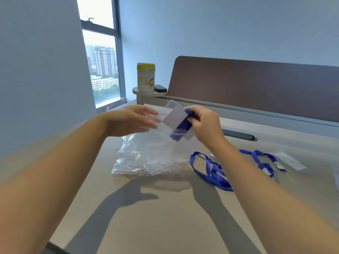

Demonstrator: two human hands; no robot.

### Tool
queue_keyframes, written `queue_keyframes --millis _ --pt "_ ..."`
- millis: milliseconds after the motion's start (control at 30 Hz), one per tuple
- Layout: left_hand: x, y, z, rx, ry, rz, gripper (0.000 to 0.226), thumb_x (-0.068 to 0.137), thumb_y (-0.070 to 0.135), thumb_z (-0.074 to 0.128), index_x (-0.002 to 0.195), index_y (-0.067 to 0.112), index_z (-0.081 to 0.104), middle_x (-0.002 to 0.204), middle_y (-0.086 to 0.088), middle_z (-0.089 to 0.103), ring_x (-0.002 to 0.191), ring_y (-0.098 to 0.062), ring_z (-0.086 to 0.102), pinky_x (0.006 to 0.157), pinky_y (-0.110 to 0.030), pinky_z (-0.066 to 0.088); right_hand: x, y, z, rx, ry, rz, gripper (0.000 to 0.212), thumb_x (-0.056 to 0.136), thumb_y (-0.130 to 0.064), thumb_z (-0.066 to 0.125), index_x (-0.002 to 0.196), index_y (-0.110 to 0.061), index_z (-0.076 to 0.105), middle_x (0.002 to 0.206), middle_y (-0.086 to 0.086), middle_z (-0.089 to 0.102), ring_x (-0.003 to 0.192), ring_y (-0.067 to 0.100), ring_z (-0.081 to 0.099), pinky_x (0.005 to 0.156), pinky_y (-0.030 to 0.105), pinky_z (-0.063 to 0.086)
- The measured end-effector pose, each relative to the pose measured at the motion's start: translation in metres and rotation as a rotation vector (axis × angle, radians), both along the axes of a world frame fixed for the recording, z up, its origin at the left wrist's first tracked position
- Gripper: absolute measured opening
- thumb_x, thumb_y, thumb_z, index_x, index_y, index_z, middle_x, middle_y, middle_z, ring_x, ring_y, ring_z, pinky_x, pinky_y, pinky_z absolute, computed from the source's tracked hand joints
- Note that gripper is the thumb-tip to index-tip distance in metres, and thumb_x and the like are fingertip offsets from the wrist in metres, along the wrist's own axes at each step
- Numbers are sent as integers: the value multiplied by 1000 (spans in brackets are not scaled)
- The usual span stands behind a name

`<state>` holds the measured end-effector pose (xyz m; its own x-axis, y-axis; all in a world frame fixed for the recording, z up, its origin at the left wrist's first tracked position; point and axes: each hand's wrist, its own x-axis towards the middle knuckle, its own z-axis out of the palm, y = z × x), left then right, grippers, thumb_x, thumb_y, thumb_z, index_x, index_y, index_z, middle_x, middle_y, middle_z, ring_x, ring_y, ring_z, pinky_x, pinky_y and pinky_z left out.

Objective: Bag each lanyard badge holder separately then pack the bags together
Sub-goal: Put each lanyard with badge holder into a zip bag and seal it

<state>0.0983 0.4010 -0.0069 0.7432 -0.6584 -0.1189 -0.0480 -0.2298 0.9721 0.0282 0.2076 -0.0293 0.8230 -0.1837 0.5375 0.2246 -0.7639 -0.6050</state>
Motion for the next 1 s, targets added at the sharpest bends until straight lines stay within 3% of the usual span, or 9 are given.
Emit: queue_keyframes --millis 67,167,233,400,500,600,767,867,1000 --pt "-6 -7 3 3 -86 99 22 79 -4 62 91 13 61 103 -7 63 100 -22 61 74 -18 56 -2 2 5 126 3 14 22 91 -1 45 110 -6 54 113 13 62 99 21 56 70 16 45" --pt "-11 -12 4 -17 -220 219 11 87 3 54 80 9 60 85 -6 64 65 -9 70 60 -14 56 -4 6 12 233 31 40 14 91 -3 47 102 -9 53 104 7 60 91 16 52 72 22 46" --pt "-13 -14 5 -56 -249 285 14 89 6 52 77 9 59 79 -7 64 52 -5 69 56 -15 55 -6 8 16 239 34 57 17 92 -4 45 104 -7 57 98 5 59 89 16 52 69 22 45" --pt "-16 -19 9 -187 -254 374 15 89 7 52 77 12 60 67 -2 69 60 -13 67 65 -22 57 -12 13 24 72 42 106 31 93 -23 45 92 0 67 84 10 62 79 18 53 72 33 44" --pt "-19 -19 15 -292 -192 372 15 90 6 50 79 9 58 54 3 70 49 -7 68 59 -20 57 -12 17 28 -104 86 117 32 85 -34 58 90 -6 72 104 7 63 96 18 54 84 35 42" --pt "-26 -22 21 -229 -272 358 12 90 6 52 79 11 53 72 -5 66 47 -5 67 56 -17 56 -12 18 33 -225 79 20 27 81 -37 63 90 -14 72 124 1 54 118 18 41 98 37 30" --pt "-33 -19 26 -137 -358 310 16 85 4 57 73 13 52 75 -3 67 63 -11 68 66 -20 56 -16 26 40 -165 103 42 24 79 -34 66 93 -14 65 127 3 54 124 20 41 107 43 28" --pt "-37 -12 25 -123 -387 326 17 83 4 60 70 14 54 62 6 69 54 -3 67 68 -19 53 -19 31 39 -77 122 93 21 81 -29 65 87 -10 66 113 7 65 115 24 52 104 50 34" --pt "-44 4 27 -101 -447 449 18 85 6 59 69 14 57 72 -2 61 65 -13 59 65 -20 51 -25 36 37 -14 107 104 20 83 -26 62 88 -7 69 100 10 69 102 26 58 101 50 37"
